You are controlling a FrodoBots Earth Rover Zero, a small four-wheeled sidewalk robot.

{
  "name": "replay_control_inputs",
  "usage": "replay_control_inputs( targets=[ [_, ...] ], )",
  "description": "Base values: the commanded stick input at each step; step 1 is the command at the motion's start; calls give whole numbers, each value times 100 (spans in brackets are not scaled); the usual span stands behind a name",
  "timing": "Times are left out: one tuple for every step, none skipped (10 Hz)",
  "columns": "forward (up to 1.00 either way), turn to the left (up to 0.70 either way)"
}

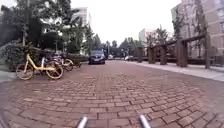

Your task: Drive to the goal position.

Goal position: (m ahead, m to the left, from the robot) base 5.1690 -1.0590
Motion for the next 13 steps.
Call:
replay_control_inputs(
  targets=[
    [70, 14],
    [70, 8],
    [70, 0],
    [70, 0],
    [70, 0],
    [70, 0],
    [70, 0],
    [70, 0],
    [70, 0],
    [70, 0],
    [70, 0],
    [70, 0],
    [70, 0]
  ],
)
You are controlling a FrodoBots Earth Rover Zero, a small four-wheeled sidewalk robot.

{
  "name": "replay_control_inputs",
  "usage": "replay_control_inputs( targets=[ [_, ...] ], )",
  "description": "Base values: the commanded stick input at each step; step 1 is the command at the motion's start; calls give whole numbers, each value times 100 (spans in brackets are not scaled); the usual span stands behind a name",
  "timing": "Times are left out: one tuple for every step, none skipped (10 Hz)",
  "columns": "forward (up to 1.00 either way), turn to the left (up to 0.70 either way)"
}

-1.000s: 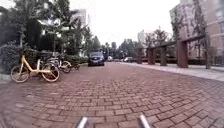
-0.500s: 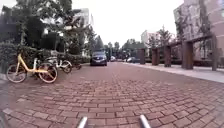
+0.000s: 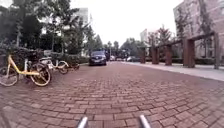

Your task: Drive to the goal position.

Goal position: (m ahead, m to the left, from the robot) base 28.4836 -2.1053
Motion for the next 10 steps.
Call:
replay_control_inputs(
  targets=[
    [70, 0],
    [70, 0],
    [70, 0],
    [70, 0],
    [70, 0],
    [70, 0],
    [70, 0],
    [70, 0],
    [70, 0],
    [70, 0]
  ],
)
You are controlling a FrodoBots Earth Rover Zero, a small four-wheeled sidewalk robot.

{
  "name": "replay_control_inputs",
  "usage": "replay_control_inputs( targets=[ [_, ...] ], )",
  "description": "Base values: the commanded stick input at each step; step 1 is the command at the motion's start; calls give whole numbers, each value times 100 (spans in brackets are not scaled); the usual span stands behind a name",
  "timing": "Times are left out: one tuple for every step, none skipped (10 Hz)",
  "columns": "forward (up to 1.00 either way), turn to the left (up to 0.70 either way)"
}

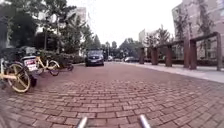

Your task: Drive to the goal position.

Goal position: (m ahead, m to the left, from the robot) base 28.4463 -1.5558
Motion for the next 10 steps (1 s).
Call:
replay_control_inputs(
  targets=[
    [70, 0],
    [70, 0],
    [70, 0],
    [70, 0],
    [70, 0],
    [70, 0],
    [70, 0],
    [70, 0],
    [70, 0],
    [70, 0]
  ],
)
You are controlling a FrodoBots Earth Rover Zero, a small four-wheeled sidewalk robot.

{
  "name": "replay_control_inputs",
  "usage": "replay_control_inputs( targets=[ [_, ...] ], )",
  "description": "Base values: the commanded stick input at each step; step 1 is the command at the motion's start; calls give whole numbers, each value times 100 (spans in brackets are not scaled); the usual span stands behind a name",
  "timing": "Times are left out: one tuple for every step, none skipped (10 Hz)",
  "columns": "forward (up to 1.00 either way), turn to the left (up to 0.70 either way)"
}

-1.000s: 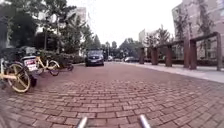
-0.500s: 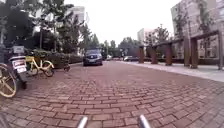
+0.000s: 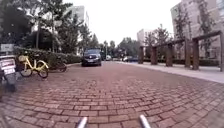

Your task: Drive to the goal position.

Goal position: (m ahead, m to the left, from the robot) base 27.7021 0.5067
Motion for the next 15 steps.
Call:
replay_control_inputs(
  targets=[
    [70, 0],
    [70, 0],
    [70, 0],
    [70, 0],
    [70, 0],
    [70, 0],
    [70, 0],
    [70, 0],
    [70, 0],
    [70, 0],
    [70, 0],
    [70, 0],
    [70, 0],
    [70, 0],
    [70, 0]
  ],
)
